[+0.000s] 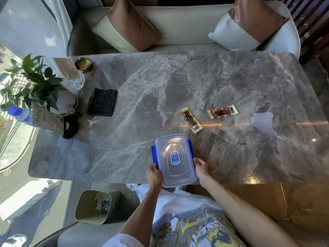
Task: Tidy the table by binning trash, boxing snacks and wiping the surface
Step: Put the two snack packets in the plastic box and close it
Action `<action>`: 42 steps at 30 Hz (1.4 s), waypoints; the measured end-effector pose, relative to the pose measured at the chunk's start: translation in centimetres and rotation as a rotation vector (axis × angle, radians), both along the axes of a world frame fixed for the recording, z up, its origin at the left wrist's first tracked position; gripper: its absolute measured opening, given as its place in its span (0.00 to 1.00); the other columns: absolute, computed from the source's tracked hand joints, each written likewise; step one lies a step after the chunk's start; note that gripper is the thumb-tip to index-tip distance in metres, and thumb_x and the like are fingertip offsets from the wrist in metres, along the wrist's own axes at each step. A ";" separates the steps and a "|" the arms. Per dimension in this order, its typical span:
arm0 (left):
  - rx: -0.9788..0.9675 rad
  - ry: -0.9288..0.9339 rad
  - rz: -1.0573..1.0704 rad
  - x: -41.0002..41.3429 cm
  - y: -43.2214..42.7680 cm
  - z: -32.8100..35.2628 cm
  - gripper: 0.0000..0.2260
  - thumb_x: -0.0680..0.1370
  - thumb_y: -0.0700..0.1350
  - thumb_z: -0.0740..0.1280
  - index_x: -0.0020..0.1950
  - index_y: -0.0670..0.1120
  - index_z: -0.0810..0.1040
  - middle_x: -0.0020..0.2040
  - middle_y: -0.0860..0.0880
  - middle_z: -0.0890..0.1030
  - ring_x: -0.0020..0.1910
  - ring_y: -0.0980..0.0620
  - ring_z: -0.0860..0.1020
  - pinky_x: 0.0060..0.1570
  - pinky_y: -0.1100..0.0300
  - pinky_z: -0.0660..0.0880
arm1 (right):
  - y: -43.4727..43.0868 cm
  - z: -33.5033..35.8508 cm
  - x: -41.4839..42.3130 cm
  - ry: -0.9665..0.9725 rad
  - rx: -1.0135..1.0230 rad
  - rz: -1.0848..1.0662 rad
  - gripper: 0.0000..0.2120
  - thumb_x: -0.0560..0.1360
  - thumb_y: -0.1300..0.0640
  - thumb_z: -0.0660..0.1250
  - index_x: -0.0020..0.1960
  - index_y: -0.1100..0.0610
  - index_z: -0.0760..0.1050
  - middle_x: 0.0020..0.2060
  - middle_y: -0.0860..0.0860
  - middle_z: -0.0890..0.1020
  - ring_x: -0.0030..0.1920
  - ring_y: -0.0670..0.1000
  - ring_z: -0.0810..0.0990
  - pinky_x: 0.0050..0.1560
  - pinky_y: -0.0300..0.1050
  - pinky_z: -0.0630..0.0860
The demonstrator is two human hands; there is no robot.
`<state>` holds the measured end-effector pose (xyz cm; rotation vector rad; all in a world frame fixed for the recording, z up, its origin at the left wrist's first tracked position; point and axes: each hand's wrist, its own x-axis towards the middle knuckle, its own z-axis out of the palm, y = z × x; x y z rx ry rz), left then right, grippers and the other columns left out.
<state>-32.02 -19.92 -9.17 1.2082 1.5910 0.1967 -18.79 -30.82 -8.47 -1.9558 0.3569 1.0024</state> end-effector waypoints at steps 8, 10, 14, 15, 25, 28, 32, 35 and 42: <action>-0.003 0.059 -0.023 -0.3 1.1 -0.4 0.11 0.76 0.44 0.60 0.51 0.39 0.76 0.45 0.38 0.82 0.46 0.38 0.80 0.46 0.48 0.77 | 0.1 0.4 1.8 -0.066 -0.019 0.223 0.16 0.81 0.54 0.60 0.63 0.60 0.76 0.54 0.56 0.82 0.49 0.51 0.77 0.52 0.42 0.70; 0.100 0.075 -0.055 0.2 1.6 1.8 0.08 0.77 0.39 0.58 0.48 0.39 0.77 0.42 0.41 0.80 0.42 0.42 0.78 0.44 0.52 0.73 | 0.0 1.1 2.3 -0.169 -0.040 0.266 0.19 0.80 0.50 0.59 0.61 0.61 0.78 0.46 0.55 0.82 0.45 0.53 0.78 0.48 0.43 0.71; 0.128 0.067 -0.211 1.4 1.3 3.3 0.13 0.78 0.37 0.57 0.34 0.41 0.73 0.32 0.43 0.73 0.34 0.41 0.74 0.38 0.49 0.71 | 0.9 2.9 2.1 -0.173 0.080 0.419 0.19 0.79 0.55 0.62 0.62 0.68 0.74 0.58 0.61 0.80 0.55 0.53 0.79 0.53 0.45 0.75; 0.118 0.092 -0.234 1.7 1.1 3.5 0.13 0.78 0.38 0.56 0.34 0.39 0.73 0.33 0.40 0.73 0.38 0.36 0.76 0.41 0.47 0.73 | 1.2 3.1 2.0 -0.198 0.075 0.454 0.20 0.78 0.55 0.64 0.64 0.68 0.73 0.62 0.63 0.77 0.60 0.56 0.78 0.61 0.49 0.73; 0.292 0.132 -0.302 5.0 2.3 7.1 0.12 0.74 0.43 0.56 0.44 0.41 0.78 0.42 0.38 0.80 0.46 0.37 0.77 0.46 0.48 0.73 | -0.4 6.5 7.0 -0.187 0.354 0.219 0.18 0.76 0.64 0.66 0.65 0.61 0.75 0.51 0.53 0.82 0.49 0.50 0.79 0.50 0.41 0.76; 0.173 0.312 -0.413 5.9 2.7 5.8 0.21 0.76 0.45 0.61 0.69 0.43 0.65 0.64 0.36 0.73 0.64 0.35 0.71 0.60 0.45 0.69 | -6.1 6.4 10.9 -0.207 0.309 0.055 0.18 0.76 0.65 0.65 0.66 0.58 0.74 0.50 0.53 0.82 0.43 0.46 0.78 0.43 0.33 0.76; 0.051 0.320 -0.401 5.7 4.0 4.2 0.28 0.70 0.42 0.63 0.69 0.42 0.60 0.64 0.35 0.74 0.60 0.34 0.75 0.59 0.41 0.73 | -13.9 4.1 12.5 -0.243 0.150 -0.165 0.19 0.77 0.65 0.64 0.67 0.60 0.72 0.37 0.48 0.80 0.28 0.36 0.76 0.32 0.27 0.74; -0.092 0.199 -0.293 4.3 4.6 1.8 0.44 0.64 0.43 0.62 0.75 0.54 0.43 0.58 0.33 0.76 0.46 0.34 0.81 0.47 0.36 0.79 | -17.5 1.1 11.6 -0.190 0.064 -0.240 0.19 0.77 0.66 0.63 0.68 0.62 0.71 0.32 0.43 0.81 0.30 0.40 0.77 0.31 0.31 0.76; -0.320 -0.012 0.110 2.0 0.5 4.7 0.20 0.75 0.31 0.61 0.61 0.45 0.57 0.48 0.38 0.70 0.26 0.42 0.78 0.18 0.59 0.74 | -14.3 -1.4 7.8 -0.191 0.013 -0.243 0.20 0.77 0.65 0.65 0.68 0.64 0.70 0.44 0.57 0.78 0.28 0.40 0.75 0.28 0.25 0.71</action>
